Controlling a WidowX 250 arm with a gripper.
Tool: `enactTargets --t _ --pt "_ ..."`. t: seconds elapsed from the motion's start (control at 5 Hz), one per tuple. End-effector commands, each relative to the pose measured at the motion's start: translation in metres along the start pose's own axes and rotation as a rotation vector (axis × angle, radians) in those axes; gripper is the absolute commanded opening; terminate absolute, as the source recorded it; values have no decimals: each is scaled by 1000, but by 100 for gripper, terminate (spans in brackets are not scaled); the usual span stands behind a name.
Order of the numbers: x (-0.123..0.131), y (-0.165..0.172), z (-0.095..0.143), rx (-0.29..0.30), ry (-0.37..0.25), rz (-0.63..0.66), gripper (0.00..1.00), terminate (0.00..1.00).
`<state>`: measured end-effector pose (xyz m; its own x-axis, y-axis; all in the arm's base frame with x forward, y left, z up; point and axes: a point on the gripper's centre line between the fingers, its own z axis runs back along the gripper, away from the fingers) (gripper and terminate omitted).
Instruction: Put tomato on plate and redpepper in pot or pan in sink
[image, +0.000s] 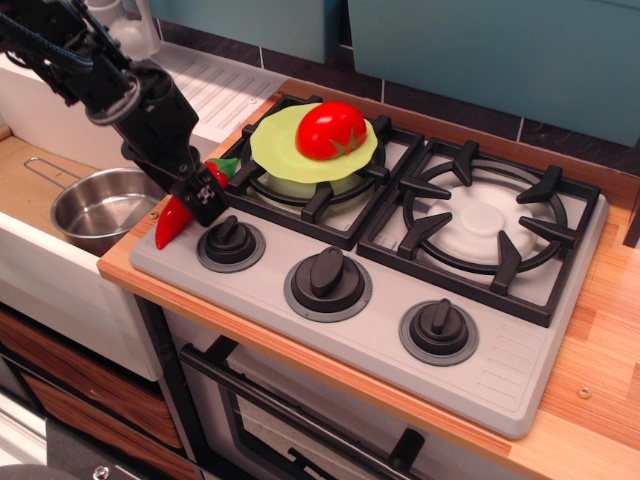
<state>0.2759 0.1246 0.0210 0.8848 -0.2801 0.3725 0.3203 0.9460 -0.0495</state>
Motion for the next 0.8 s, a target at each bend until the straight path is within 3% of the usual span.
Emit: enactTargets --t 0.0,0.2,0.6 --pt "7 0 5 -9 -21 -8 100 0" --pt "9 -2 15 -19 10 7 0 0" --pt "9 5 42 -55 69 -7 0 0"
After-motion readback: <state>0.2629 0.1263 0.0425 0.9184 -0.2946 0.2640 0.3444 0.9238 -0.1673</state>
